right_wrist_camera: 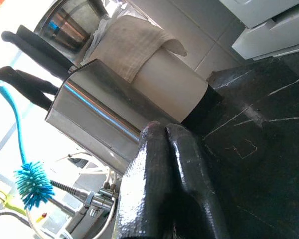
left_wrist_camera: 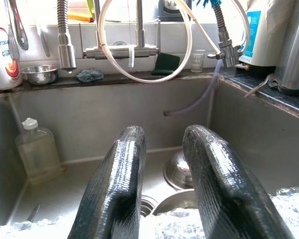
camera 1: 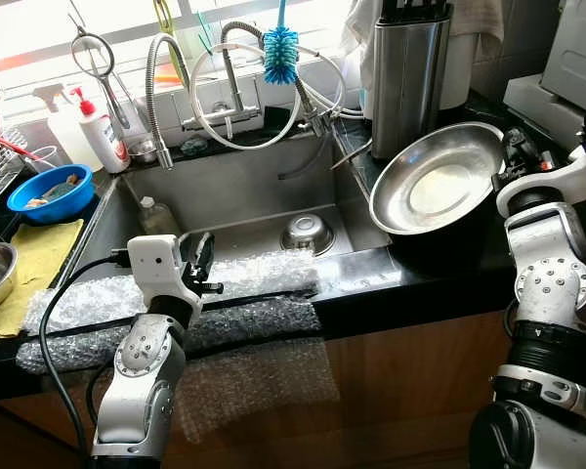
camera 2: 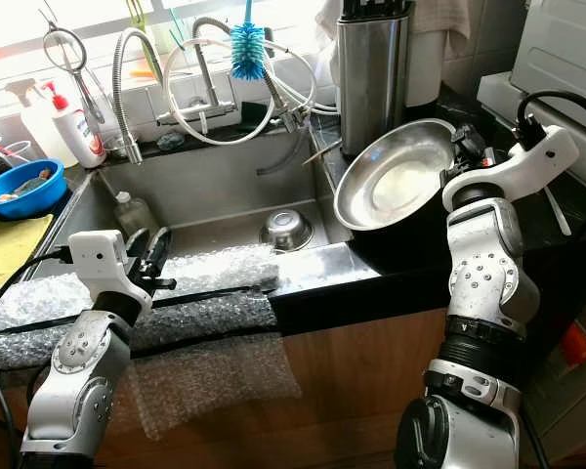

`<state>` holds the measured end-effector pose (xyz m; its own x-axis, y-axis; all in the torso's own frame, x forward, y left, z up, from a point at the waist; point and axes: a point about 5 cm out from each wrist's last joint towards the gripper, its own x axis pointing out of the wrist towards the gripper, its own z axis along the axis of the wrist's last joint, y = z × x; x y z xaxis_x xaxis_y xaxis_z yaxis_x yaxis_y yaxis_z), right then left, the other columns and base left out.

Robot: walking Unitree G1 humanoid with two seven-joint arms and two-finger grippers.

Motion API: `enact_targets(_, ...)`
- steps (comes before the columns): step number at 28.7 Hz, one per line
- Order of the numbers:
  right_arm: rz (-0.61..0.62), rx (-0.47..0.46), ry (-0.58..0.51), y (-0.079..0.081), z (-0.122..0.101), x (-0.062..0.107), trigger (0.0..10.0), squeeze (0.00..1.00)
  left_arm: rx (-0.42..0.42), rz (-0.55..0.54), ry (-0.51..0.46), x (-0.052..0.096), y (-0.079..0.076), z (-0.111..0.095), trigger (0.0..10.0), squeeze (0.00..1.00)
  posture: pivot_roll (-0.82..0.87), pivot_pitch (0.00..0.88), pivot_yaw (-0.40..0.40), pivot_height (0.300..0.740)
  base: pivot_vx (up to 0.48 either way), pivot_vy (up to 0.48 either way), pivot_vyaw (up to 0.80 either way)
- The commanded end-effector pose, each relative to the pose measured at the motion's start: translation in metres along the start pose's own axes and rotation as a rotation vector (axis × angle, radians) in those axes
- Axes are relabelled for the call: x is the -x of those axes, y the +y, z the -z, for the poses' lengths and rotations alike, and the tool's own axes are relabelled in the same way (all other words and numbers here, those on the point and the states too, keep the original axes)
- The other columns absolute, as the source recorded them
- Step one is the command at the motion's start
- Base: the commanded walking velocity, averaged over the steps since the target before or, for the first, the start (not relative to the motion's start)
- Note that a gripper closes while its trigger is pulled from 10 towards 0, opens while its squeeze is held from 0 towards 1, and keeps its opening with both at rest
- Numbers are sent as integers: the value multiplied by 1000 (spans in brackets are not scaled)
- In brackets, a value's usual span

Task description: Kitchen organization

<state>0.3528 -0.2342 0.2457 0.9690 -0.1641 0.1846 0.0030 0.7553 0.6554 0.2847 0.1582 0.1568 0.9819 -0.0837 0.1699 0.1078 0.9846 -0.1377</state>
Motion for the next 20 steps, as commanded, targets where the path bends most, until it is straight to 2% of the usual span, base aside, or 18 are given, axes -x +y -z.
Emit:
enact_targets(1,-12,-9,-9,6,1,0,4784,0,-24,-17,-26,-2,4,-6,10000,0,-91,0,173,740,0,0,0)
enact_targets(2,-9,-34,-20,5,1,1,0,0,-24,-16,-26,-2,4,-6,10000,0,-92,0,174,740,0,0,0)
enact_targets(6,-7,-35,-20,5,1,1,0,0,-24,-16,-26,-2,4,-6,10000,0,-93,0,175,740,0,0,0)
enact_targets(10,-17,-131,-59,7,-3,2,0,0,-24,-14,-27,-3,4,-7,10000,0,-93,0,176,740,0,0,0)
enact_targets(13,-15,-147,-60,7,-3,2,0,0,-24,-14,-28,-3,4,-7,10000,0,-94,0,175,740,0,0,0)
enact_targets(14,-1,-131,-54,5,-1,3,8706,0,-24,-14,-28,-3,3,-7,10000,0,-92,0,174,740,0,0,0)
enact_targets(15,16,-100,-44,2,1,6,10000,0,-23,-14,-28,-3,3,-7,10000,0,-93,0,174,740,0,0,0)
enact_targets(18,55,10,-22,-6,6,11,10000,0,-22,-14,-28,-3,3,-7,10000,0,-105,0,174,740,0,0,0)
enact_targets(19,55,10,-22,-6,6,11,10000,0,-22,-14,-28,-3,3,-7,10000,0,-105,0,174,740,0,0,0)
enact_targets(20,80,63,-2,-10,9,13,10000,0,-21,-13,-27,-3,3,-7,10000,0,-106,0,174,740,0,0,0)
